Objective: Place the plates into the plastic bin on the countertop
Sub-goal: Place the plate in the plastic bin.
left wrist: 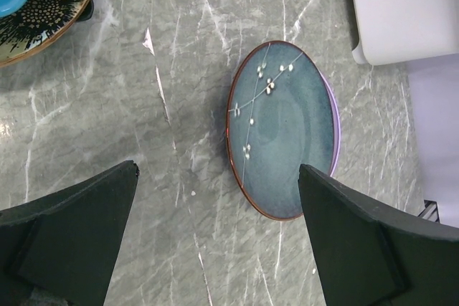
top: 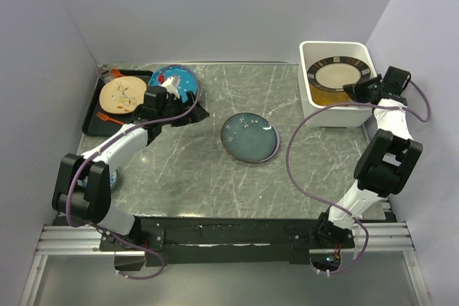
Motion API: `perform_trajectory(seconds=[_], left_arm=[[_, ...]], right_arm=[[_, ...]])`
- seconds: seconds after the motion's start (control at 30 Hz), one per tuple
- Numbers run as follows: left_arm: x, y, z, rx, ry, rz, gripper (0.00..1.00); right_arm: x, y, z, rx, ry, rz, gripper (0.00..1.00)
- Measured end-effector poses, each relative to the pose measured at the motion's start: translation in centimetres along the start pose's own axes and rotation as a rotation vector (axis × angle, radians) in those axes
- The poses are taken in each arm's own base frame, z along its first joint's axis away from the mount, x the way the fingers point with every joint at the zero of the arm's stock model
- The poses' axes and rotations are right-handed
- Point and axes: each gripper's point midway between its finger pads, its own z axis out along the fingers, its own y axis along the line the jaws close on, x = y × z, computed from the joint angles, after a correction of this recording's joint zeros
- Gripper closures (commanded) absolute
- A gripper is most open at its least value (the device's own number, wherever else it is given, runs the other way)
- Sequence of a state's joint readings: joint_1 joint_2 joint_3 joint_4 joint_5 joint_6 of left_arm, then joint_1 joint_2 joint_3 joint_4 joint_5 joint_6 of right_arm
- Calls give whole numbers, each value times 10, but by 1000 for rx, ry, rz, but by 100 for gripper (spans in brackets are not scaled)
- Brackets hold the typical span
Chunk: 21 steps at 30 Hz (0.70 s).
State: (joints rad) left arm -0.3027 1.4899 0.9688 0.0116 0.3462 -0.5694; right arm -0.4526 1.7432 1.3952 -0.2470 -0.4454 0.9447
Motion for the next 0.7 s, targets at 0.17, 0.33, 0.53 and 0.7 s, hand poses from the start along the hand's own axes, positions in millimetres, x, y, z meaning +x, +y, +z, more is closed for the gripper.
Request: perform_trajectory(seconds=[0.17, 0.33, 0.53, 0.7], left_arm=[[0, -1, 0, 7, 1, 1, 1], [1, 0, 2, 7, 5, 0, 1], [3, 1, 3, 4, 10, -2, 1], [3, 1, 3, 4, 10, -2, 1]], right_arm=[[0, 4, 0, -3, -10, -8, 100], [0, 12, 3, -25, -31, -26, 100], [4, 27, 11, -74, -42, -58, 100], [12, 36, 19, -133, -40, -82, 100]])
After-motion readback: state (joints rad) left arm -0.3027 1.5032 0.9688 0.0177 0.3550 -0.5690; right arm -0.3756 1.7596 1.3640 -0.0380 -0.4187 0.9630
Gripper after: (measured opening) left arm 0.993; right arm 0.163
